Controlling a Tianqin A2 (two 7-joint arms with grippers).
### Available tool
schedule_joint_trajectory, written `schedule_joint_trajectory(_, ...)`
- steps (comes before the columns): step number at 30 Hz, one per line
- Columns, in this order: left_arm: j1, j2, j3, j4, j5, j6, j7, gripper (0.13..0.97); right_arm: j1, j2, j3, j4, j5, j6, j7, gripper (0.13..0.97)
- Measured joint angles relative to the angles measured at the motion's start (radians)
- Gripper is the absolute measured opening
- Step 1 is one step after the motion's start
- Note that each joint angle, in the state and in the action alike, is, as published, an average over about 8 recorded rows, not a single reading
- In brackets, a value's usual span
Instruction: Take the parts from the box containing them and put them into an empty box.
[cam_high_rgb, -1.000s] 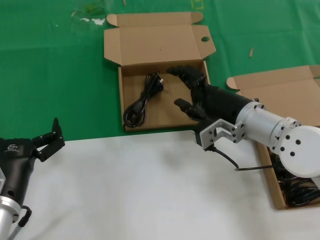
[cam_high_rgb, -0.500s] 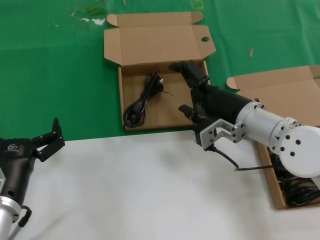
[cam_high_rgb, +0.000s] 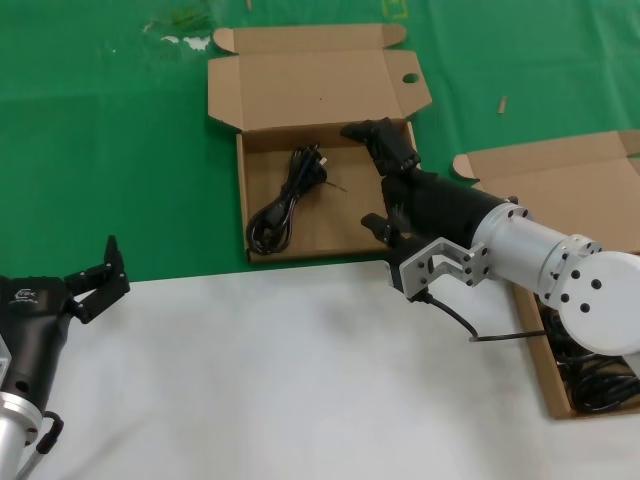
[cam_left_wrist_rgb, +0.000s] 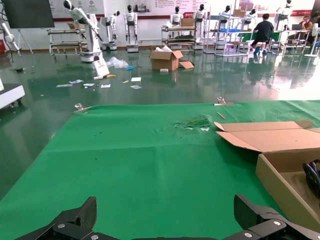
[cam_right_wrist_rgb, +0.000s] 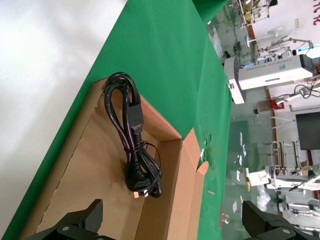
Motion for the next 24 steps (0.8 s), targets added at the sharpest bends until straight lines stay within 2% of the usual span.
schedule_joint_trajectory(7, 0.0, 0.0, 0.0, 0.0, 0.0, 0.0, 0.0, 0.966, 0.0, 0.0, 0.0, 0.0, 0.0, 0.0, 0.0, 0.966)
schedule_joint_trajectory(24, 0.0, 0.0, 0.0, 0.0, 0.0, 0.0, 0.0, 0.966, -0.016, -0.004, 0.013, 0.007, 0.017, 0.011, 0.017, 0.966)
